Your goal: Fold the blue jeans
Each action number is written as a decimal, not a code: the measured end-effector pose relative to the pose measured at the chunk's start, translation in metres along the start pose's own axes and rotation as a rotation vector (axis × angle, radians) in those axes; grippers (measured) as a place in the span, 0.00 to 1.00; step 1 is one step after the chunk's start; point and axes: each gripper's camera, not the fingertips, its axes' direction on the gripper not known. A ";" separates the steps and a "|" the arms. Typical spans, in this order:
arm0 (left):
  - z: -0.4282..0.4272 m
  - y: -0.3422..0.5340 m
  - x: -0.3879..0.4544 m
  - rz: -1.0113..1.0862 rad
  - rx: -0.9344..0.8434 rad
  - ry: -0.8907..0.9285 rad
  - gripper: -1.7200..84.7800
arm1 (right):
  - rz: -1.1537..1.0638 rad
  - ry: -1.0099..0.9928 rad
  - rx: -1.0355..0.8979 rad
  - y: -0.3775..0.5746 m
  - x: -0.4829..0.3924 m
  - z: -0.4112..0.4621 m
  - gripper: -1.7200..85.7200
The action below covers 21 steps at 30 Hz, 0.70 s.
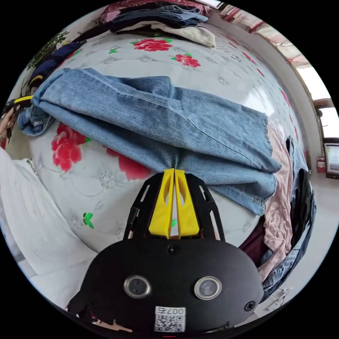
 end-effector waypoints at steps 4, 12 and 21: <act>-0.012 0.013 -0.038 -0.116 0.019 0.103 0.07 | 0.035 -0.167 -0.022 0.077 -0.057 -0.003 0.02; -0.085 0.009 -0.063 -0.147 0.255 0.131 0.12 | 0.574 -0.202 0.370 0.141 0.017 -0.072 0.10; 0.024 -0.049 0.010 0.003 -0.049 -0.156 0.03 | 0.424 0.032 0.116 0.082 -0.013 -0.007 0.06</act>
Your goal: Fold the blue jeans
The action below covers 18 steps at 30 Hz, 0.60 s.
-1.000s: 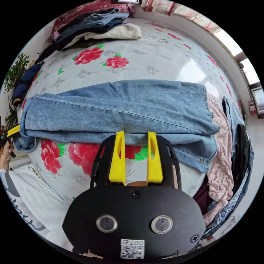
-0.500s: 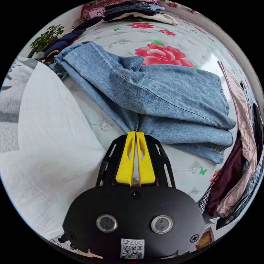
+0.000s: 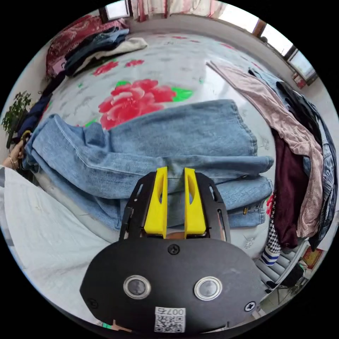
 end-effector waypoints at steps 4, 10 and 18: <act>-0.039 0.016 0.027 0.119 0.040 -0.024 0.01 | 0.026 0.018 -0.006 0.008 -0.002 -0.019 0.03; -0.119 0.060 -0.028 -0.152 0.221 0.155 0.02 | 0.268 -0.099 0.342 0.059 0.050 -0.121 0.02; -0.109 0.044 0.000 -0.029 0.015 0.139 0.16 | 0.246 -0.064 0.425 0.061 0.037 -0.177 0.02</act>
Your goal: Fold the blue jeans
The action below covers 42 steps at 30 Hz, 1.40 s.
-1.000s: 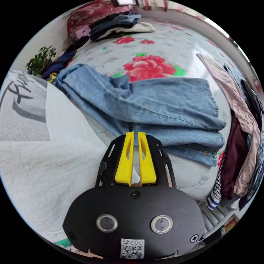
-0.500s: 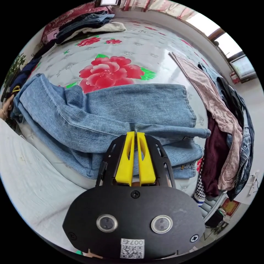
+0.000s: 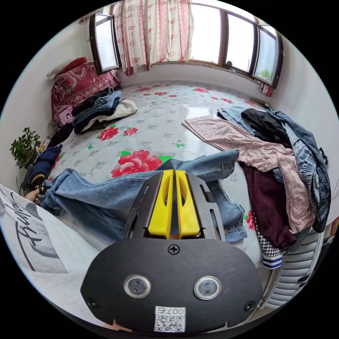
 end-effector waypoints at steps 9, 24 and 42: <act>-0.130 0.039 -0.021 -0.061 0.214 0.191 0.04 | 0.015 -0.031 0.147 0.000 -0.003 -0.082 0.02; -0.337 -0.120 -0.061 -0.040 0.627 0.133 0.05 | -0.111 0.177 0.479 -0.222 -0.015 -0.146 0.03; -0.122 0.067 -0.053 -0.332 0.200 0.088 0.12 | 0.212 0.178 -0.386 0.035 0.100 -0.019 0.12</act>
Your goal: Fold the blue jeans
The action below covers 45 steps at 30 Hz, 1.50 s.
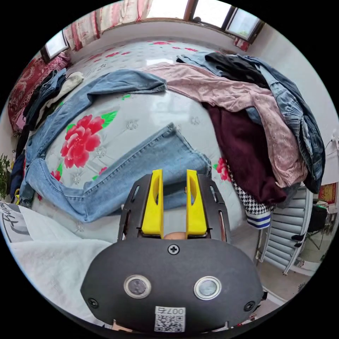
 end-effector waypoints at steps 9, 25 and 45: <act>0.089 -0.041 0.032 0.187 -0.224 -0.126 0.04 | 0.080 -0.087 -0.050 -0.035 0.027 0.045 0.09; -0.033 -0.112 0.004 0.411 -0.213 -0.069 0.01 | 0.037 -0.328 0.370 -0.065 0.118 -0.222 0.03; 0.143 -0.035 0.043 0.292 -0.331 -0.095 0.09 | -0.192 -0.041 -0.105 -0.017 0.012 0.011 0.08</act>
